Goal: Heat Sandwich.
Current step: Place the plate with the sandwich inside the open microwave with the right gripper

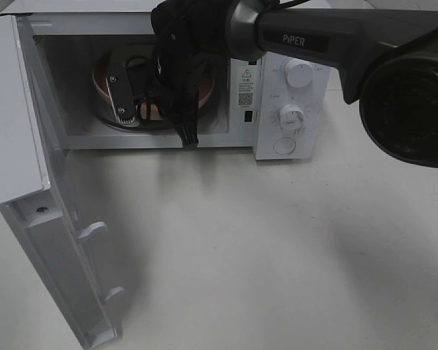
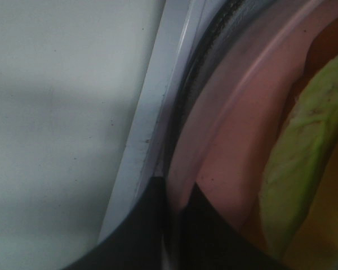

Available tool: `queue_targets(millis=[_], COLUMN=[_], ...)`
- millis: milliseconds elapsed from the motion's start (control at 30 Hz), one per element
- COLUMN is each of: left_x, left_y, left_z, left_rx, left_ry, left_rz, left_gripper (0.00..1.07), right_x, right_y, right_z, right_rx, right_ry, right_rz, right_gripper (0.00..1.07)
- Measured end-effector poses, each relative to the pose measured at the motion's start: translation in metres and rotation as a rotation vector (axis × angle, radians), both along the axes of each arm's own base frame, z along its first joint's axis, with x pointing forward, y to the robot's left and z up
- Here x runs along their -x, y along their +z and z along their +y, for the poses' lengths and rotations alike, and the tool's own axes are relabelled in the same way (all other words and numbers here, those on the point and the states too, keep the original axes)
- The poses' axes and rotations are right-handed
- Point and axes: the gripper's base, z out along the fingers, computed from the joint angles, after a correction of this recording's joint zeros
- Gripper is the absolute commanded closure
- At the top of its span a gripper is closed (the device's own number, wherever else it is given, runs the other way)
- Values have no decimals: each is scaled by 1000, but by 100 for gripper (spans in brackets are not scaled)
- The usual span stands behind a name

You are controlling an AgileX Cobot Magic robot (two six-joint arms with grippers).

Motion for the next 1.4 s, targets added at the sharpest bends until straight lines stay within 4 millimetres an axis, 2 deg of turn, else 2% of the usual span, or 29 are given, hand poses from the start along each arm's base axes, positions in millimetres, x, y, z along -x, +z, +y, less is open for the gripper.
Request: queue_targets(millis=[300, 467, 733, 1067, 1400], left_x=[0, 0, 0, 0, 0], left_y=[0, 0, 0, 0, 0], left_z=[0, 0, 0, 0, 0], left_rx=[0, 0, -1, -1, -1], left_ry=[0, 0, 1, 1, 1], left_rz=[0, 0, 0, 0, 0], left_gripper=[1, 1, 1, 1, 1], right_x=[-6, -6, -2, -7, -6], right_y=[1, -7, -10, -11, -14], right_z=[4, 5, 8, -1, -1], right_rx=[14, 21, 9, 6, 5], right_ry=[57, 71, 111, 92, 85], right_rz=[-48, -30, 11, 40, 60], right_gripper=[106, 106, 106, 106, 103])
